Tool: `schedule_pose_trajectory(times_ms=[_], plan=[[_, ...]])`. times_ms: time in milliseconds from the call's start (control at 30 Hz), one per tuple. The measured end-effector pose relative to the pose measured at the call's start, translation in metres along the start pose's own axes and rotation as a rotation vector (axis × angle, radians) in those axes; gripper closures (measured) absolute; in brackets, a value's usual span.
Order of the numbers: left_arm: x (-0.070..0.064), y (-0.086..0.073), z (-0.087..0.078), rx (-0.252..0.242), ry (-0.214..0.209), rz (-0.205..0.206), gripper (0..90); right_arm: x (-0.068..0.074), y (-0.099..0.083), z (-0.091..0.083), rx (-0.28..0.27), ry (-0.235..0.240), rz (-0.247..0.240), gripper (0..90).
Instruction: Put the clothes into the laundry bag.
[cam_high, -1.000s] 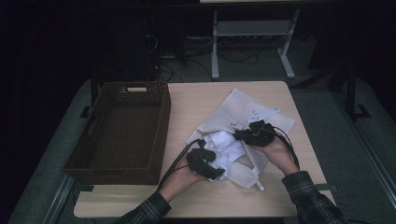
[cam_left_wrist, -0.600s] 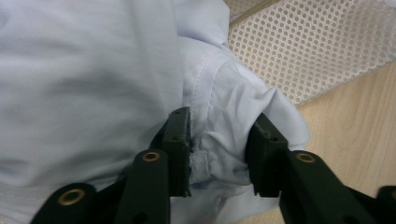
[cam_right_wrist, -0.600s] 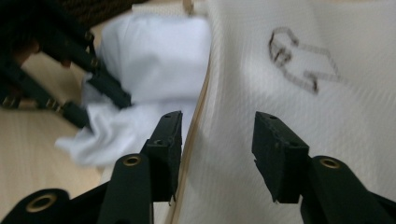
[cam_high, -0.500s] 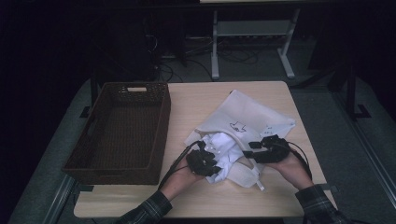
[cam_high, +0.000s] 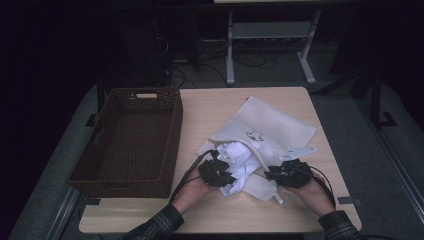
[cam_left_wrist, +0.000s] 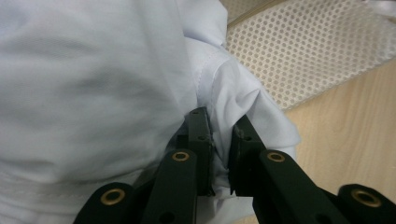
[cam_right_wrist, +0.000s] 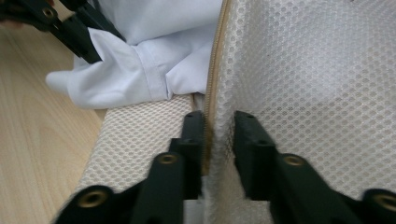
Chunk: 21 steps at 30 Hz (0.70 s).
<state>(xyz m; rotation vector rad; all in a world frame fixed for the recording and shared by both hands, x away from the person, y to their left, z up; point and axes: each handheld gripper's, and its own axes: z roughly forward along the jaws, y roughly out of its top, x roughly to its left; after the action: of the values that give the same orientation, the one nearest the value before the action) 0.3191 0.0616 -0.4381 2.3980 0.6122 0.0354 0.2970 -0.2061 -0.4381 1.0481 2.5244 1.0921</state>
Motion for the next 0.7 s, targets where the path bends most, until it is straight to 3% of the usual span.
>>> schedule_pose_trajectory(times_ms=[100, 400, 700], plan=[[-0.001, 0.004, -0.007, -0.028, -0.014, 0.001, 84.4, 0.001, 0.001, -0.002, -0.004, -0.017, -0.013, 83.5], [-0.015, 0.026, -0.032, -0.151, -0.015, 0.053, 85.4, 0.002, 0.005, -0.009, -0.032, -0.024, -0.034, 85.0], [-0.021, 0.053, -0.017, -0.157, 0.015, 0.088, 85.4, 0.004, 0.01, -0.017, -0.082, -0.01, -0.032, 85.9]])
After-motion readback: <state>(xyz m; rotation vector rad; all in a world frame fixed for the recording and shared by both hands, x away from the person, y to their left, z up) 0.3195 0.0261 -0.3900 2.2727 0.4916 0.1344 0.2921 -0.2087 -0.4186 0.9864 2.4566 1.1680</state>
